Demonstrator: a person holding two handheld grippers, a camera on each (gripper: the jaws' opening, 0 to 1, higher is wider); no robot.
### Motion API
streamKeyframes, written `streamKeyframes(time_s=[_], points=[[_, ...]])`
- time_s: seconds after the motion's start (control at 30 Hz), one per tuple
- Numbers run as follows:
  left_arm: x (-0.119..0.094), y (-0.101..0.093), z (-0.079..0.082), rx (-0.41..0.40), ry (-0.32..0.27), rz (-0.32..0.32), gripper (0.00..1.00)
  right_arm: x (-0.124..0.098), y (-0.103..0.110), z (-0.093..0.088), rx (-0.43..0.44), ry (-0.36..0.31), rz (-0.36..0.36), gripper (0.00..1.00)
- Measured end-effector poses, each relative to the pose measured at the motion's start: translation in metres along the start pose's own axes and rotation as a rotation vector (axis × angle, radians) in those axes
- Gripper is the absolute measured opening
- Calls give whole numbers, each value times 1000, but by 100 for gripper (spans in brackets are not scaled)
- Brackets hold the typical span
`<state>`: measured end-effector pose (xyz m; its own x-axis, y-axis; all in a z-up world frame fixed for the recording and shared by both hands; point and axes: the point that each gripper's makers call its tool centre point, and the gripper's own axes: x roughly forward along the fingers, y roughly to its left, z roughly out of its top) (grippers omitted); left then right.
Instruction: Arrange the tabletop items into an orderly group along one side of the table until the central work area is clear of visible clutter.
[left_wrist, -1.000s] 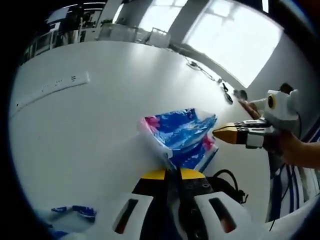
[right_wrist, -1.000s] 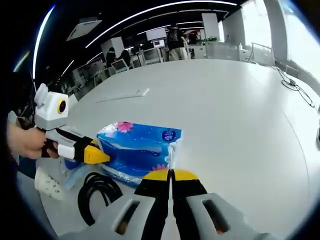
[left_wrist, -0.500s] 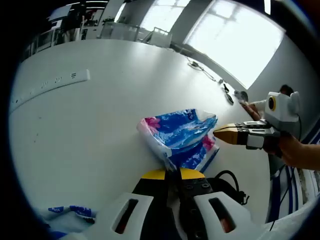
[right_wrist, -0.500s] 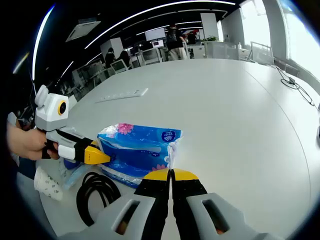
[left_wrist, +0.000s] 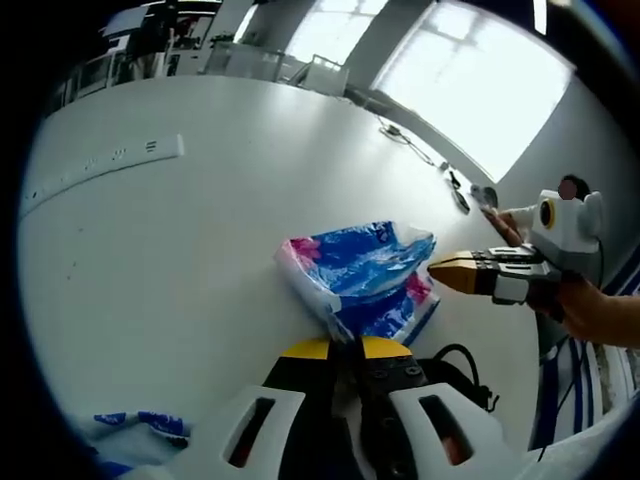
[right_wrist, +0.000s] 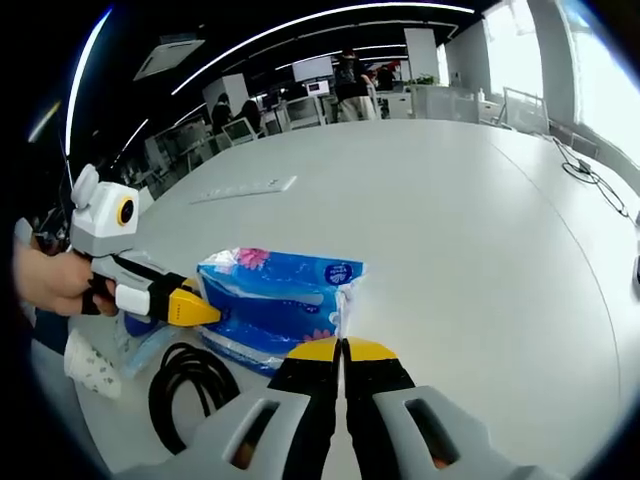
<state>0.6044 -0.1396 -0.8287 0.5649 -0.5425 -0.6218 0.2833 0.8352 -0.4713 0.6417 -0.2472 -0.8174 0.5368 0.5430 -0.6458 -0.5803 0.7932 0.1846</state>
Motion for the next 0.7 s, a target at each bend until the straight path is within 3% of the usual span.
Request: streamKeyframes(time_s=[0.2, 0.33, 0.47, 0.7], points=[[0, -1, 0, -2, -5, -9, 6, -1, 2, -2, -34, -4, -16, 1], [-1, -4, 3, -3, -13, -15, 13, 0, 1, -8, -87, 4, -29, 6], [-2, -3, 2, 12, -10, -18, 14, -3, -1, -4, -88, -42, -46, 21], [-4, -13, 14, 62, -71, -42, 37, -7, -4, 4, -79, -66, -58, 24]])
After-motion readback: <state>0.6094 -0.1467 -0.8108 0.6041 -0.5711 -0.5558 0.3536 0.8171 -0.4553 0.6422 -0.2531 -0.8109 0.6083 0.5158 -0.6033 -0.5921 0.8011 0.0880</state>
